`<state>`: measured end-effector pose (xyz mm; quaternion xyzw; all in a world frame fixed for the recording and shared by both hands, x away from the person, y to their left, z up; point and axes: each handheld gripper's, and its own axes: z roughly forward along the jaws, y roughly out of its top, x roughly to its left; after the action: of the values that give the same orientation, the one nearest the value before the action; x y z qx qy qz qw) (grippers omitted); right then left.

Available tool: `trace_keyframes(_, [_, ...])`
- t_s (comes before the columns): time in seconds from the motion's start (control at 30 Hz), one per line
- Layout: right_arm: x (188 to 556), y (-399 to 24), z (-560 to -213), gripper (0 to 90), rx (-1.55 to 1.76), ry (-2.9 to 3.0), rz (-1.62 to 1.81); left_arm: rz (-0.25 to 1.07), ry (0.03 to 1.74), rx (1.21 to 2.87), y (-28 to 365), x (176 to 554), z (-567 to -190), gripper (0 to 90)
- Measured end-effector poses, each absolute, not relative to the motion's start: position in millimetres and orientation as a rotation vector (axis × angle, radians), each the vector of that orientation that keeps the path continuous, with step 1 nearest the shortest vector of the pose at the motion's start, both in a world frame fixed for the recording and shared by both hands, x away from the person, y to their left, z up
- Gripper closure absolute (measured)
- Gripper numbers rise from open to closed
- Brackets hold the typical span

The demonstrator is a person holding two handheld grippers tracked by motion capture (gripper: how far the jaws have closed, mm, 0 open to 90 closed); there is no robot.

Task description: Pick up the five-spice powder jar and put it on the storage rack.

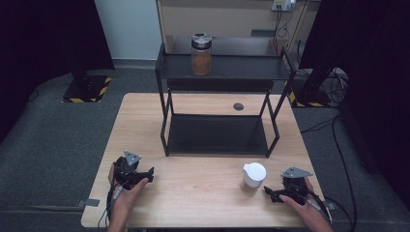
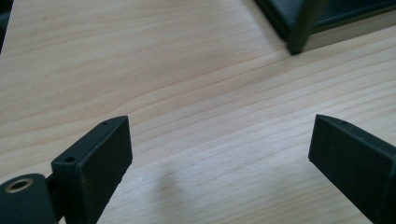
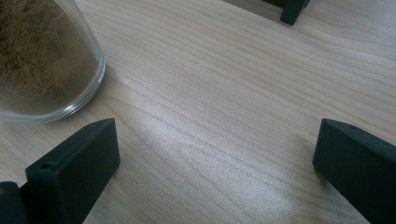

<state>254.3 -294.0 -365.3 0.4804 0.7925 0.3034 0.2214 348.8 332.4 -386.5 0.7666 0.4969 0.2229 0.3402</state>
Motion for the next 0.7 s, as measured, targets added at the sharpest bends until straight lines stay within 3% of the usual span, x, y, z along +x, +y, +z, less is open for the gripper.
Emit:
trace_keyframes(0.23, [253.4,-293.3,-365.1,1.4,1.335,2.187,0.837,0.549,1.366,1.961,347.8,358.9,-400.0,4.9])
trace_keyframes(0.7, [251.4,-292.1,-365.2,1.4,1.342,2.180,0.834,0.514,1.307,1.977,347.1,362.0,-408.4,3.9])
